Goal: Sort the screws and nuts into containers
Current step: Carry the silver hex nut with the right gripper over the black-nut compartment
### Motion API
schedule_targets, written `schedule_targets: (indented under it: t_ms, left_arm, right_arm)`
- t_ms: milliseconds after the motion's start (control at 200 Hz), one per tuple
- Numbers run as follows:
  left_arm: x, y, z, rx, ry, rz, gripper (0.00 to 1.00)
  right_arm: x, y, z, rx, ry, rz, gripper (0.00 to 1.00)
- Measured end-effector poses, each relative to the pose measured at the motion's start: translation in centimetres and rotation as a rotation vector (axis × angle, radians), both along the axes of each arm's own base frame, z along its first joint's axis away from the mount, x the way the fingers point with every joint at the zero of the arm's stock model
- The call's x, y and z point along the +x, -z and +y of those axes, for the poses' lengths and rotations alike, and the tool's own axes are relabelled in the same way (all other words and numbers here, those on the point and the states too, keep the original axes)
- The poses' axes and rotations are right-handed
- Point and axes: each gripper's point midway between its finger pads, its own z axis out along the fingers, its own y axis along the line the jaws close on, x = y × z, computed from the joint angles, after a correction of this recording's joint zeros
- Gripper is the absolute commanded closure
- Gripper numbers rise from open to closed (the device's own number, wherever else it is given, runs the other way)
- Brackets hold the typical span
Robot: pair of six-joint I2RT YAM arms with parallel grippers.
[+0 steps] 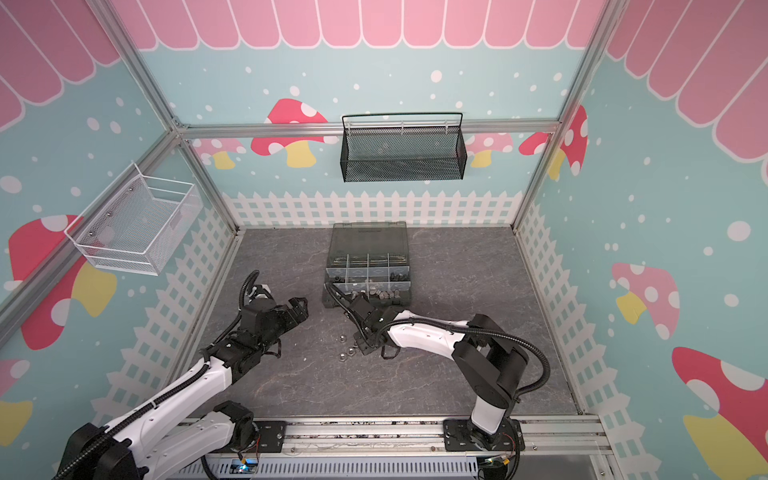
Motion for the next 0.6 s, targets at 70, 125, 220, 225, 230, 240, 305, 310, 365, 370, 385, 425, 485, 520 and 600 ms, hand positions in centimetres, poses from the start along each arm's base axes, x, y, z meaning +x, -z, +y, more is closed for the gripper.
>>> schedule_targets:
  t_ms: [70, 125, 220, 225, 230, 240, 305, 310, 365, 370, 385, 425, 485, 520, 600]
  left_arm:
    - [0.0, 0.0, 0.0, -0.001, -0.001, 0.0, 0.0]
    - [0.0, 0.0, 0.0, -0.001, -0.001, 0.0, 0.0]
    - [0.0, 0.0, 0.0, -0.002, -0.001, 0.0, 0.0]
    - [0.0, 0.0, 0.0, -0.002, -0.001, 0.0, 0.0]
    - [0.0, 0.0, 0.0, -0.002, -0.001, 0.0, 0.0]
    - [0.0, 0.0, 0.0, -0.002, -0.001, 0.0, 0.0]
    - [0.0, 0.0, 0.0, -0.002, -0.001, 0.0, 0.0]
    - [0.0, 0.0, 0.0, -0.002, -0.001, 0.0, 0.0]
    - [0.0, 0.0, 0.0, -0.002, -0.001, -0.001, 0.0]
    - [0.0, 0.0, 0.0, -0.002, -0.001, -0.001, 0.0]
    - [0.0, 0.0, 0.0, -0.002, -0.001, -0.001, 0.0]
    - [0.0, 0.0, 0.0, -0.002, -0.001, -0.001, 0.0]
    - [0.0, 0.0, 0.0, -0.002, -0.002, -0.002, 0.0]
    - [0.0, -0.1, 0.0, -0.002, -0.002, -0.003, 0.0]
    - [0.1, -0.1, 0.0, -0.003, -0.002, -0.004, 0.0]
  right_arm:
    - [0.7, -0.5, -0.5, 0.005, 0.021, -0.017, 1.0]
    - [1.3, -0.9, -0.9, 0.011, 0.04, -0.03, 1.0]
    - [2.5, -1.7, -1.6, 0.027, 0.072, -0.052, 1.0]
    - [2.7, -1.8, -1.6, 0.028, 0.074, -0.054, 1.0]
    - [2.7, -1.8, -1.6, 0.029, 0.075, -0.055, 1.0]
    - [2.9, -1.9, -1.7, 0.031, 0.079, -0.058, 1.0]
    - [3.9, -2.8, -1.9, 0.048, 0.097, -0.078, 1.0]
    - [4.1, -2.9, -2.0, 0.05, 0.099, -0.081, 1.0]
    - [5.2, -3.8, -1.9, 0.071, 0.112, -0.106, 1.0]
    - [5.3, -3.9, -1.9, 0.072, 0.113, -0.108, 1.0]
    - [5.6, -4.2, -1.9, 0.079, 0.117, -0.116, 1.0]
    - [6.6, -5.1, -1.8, 0.099, 0.126, -0.139, 1.0]
    - [7.9, -6.5, -1.6, 0.129, 0.136, -0.174, 1.0]
    - [8.6, -7.3, -1.5, 0.145, 0.139, -0.194, 1.0]
    - [10.1, -9.0, -1.0, 0.183, 0.143, -0.232, 1.0]
